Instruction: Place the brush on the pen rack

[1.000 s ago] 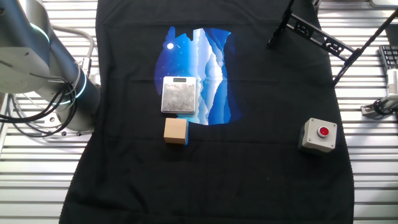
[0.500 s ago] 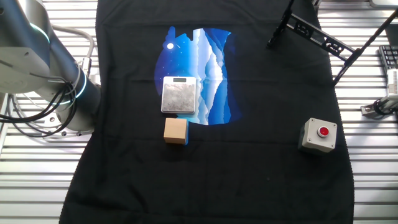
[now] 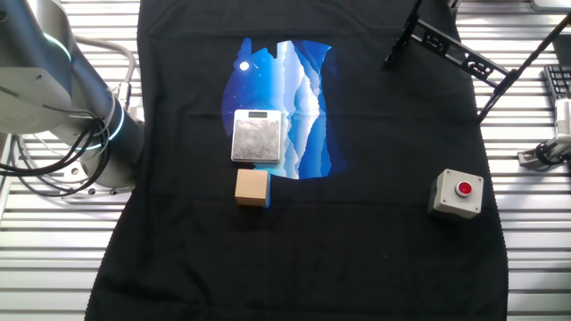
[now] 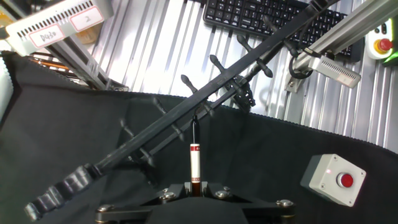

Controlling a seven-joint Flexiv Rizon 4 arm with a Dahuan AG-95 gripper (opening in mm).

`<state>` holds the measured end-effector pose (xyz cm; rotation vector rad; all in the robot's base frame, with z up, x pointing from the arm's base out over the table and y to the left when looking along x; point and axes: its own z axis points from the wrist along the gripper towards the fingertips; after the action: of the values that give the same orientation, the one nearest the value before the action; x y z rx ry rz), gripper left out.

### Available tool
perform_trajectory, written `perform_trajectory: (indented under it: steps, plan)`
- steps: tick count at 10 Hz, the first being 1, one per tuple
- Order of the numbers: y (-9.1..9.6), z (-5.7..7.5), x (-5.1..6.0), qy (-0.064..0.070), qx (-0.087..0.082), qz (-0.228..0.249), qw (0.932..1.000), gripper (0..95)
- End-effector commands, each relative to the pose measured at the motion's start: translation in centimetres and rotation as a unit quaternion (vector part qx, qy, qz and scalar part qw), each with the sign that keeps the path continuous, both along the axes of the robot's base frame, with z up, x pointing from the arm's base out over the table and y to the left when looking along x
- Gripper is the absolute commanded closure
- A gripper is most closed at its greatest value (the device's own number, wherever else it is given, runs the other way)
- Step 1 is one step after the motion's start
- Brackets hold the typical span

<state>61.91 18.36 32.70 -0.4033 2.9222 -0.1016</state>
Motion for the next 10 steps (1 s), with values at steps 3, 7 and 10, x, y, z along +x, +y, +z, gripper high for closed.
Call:
perform_trajectory:
  steps: [3, 7, 10]
  plan:
    - [0.2, -0.33, 0.14, 0.0, 0.001, 0.0, 1.0, 95.0]
    - [0.19, -0.35, 0.15, -0.001, 0.003, 0.003, 1.0, 95.0]
    - [0.18, -0.35, 0.15, -0.002, 0.004, 0.004, 1.0, 95.0]
